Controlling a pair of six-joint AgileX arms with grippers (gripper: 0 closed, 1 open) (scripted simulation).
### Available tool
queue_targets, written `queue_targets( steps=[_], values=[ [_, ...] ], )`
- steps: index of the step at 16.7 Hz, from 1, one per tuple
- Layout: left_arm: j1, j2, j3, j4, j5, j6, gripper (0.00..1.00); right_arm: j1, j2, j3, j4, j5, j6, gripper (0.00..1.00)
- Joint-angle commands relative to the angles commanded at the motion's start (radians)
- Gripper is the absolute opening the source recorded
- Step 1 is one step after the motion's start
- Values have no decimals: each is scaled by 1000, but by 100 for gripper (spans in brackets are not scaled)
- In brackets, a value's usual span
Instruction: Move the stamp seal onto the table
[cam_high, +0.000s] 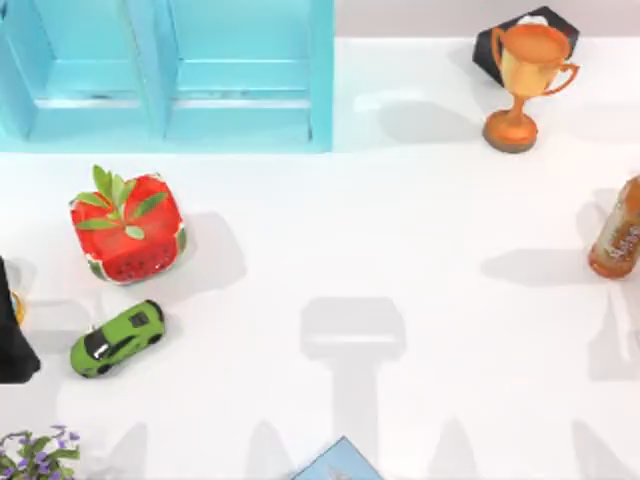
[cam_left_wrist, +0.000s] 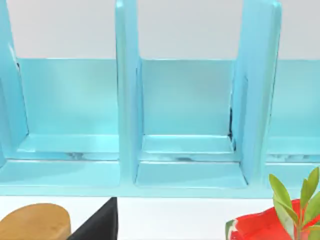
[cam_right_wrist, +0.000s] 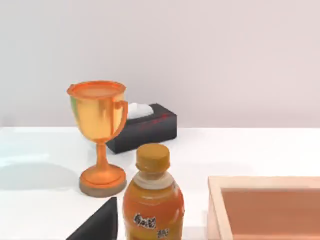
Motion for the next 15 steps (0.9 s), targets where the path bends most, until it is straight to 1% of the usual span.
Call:
queue_targets(
  steps=[4,7,10,15],
  values=[
    [0,0,0,0,0,0,100,-14,33,33,-32,0,-14,100],
    [0,0,0,0,0,0,100,-60,161,159,-145,-1,-63,100],
    [0,0,0,0,0,0,100,-130,386,353,-318,-2,-136,100],
    [0,0,0,0,0,0,100,-272,910,723,-679,-4,-274,100]
  ],
)
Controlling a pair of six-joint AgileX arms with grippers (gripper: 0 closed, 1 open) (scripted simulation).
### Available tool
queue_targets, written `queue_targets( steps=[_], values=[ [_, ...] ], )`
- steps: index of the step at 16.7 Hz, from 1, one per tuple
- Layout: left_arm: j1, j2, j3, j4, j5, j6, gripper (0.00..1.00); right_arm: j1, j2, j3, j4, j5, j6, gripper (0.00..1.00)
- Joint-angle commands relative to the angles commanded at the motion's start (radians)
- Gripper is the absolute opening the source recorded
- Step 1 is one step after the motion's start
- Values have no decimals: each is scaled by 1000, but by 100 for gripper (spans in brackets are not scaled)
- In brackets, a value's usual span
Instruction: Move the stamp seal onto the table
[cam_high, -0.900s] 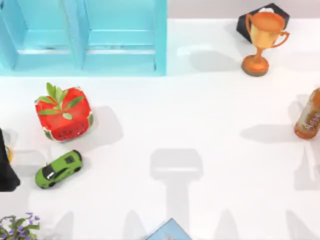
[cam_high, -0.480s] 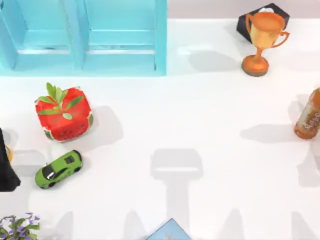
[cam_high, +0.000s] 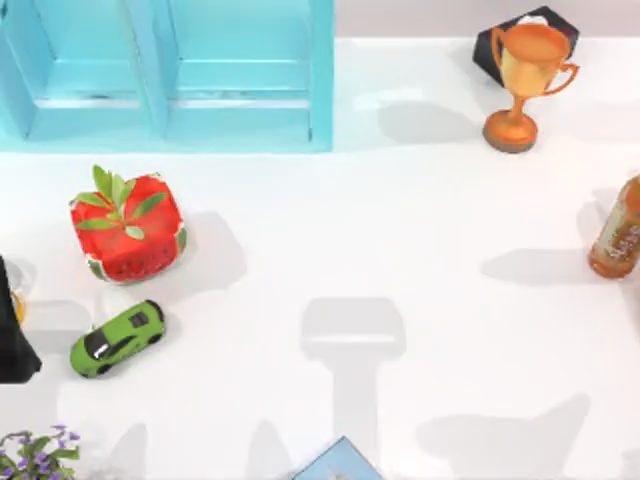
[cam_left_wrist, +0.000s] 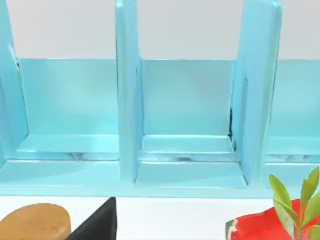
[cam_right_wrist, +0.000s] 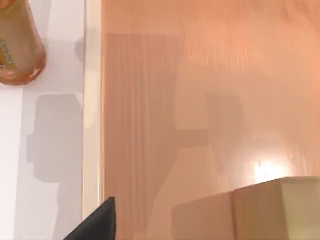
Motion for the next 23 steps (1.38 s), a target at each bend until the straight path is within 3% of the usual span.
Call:
queue_targets(
  steps=[6,11,18,23],
  values=[
    [0,0,0,0,0,0,100,-155,505,393,-379,2,-149,100],
    [0,0,0,0,0,0,100,-231,740,600,-547,4,-222,100],
    [0,0,0,0,0,0,100,-235,761,619,-560,4,-228,100],
    [0,0,0,0,0,0,100,-235,804,501,-401,4,-225,100]
  ],
)
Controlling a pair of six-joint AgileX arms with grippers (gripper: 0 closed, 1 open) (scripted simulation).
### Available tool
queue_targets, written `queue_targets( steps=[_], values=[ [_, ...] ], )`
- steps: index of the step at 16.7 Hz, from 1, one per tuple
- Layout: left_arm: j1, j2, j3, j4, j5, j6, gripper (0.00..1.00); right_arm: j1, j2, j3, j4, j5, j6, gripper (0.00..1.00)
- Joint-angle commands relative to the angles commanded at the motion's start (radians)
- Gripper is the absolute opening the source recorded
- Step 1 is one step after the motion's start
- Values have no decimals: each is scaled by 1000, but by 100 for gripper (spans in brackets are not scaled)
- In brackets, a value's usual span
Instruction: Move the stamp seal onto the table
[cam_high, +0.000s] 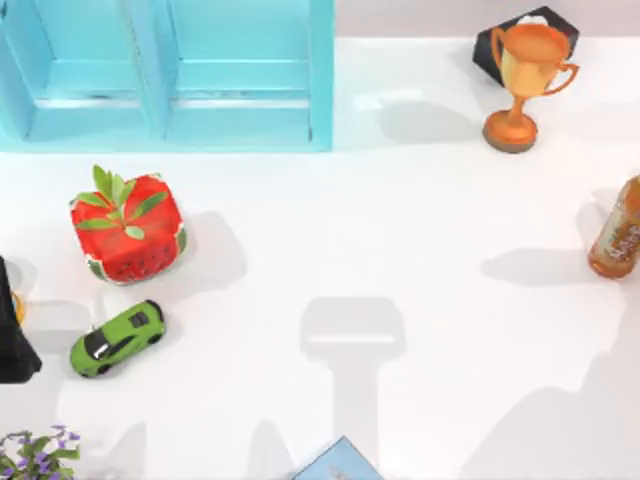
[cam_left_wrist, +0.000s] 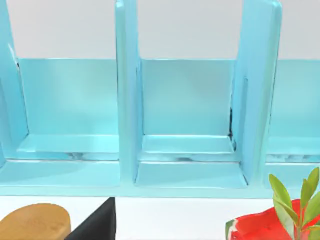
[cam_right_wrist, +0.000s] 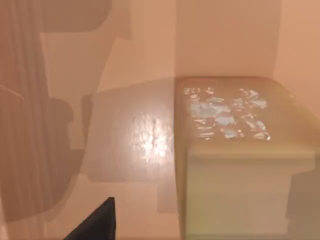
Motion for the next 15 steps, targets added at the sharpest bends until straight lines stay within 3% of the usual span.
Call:
queue_targets(
  steps=[5,10,15],
  values=[
    [0,0,0,0,0,0,100,0,58,-148,213,0,1,100],
    [0,0,0,0,0,0,100,0,66,-165,231,0,1,100],
    [0,0,0,0,0,0,100,0,66,-165,231,0,1,62]
  ],
)
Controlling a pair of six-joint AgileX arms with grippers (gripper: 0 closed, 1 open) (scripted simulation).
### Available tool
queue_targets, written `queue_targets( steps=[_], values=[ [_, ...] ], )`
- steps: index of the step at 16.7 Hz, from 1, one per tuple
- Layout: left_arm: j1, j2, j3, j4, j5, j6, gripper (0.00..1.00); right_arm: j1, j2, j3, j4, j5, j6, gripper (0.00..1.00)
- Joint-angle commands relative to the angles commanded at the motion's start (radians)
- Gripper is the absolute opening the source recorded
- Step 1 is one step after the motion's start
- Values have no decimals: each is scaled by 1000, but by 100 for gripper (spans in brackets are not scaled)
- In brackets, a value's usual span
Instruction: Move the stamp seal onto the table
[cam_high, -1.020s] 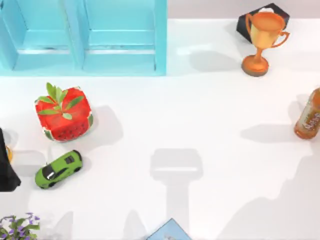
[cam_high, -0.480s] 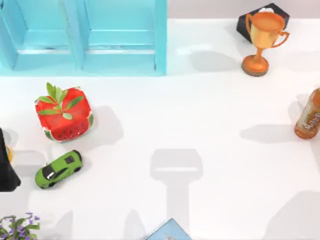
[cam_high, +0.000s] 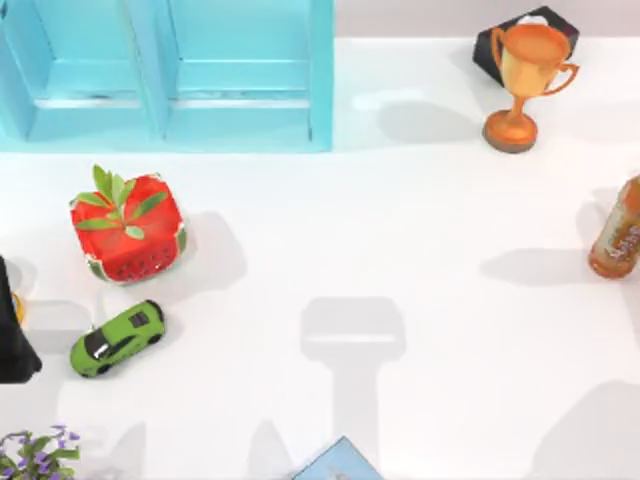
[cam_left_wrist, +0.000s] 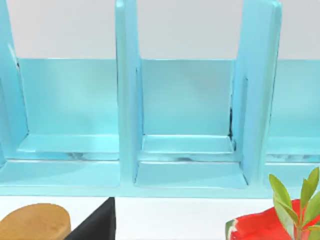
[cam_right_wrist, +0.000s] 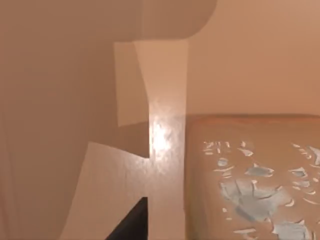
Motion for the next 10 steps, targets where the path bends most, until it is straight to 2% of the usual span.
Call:
queue_targets(
  steps=[8,10],
  values=[
    [0,0,0,0,0,0,100,0,0,0,0,0,0,2],
    [0,0,0,0,0,0,100,0,0,0,0,0,0,0]
  ],
)
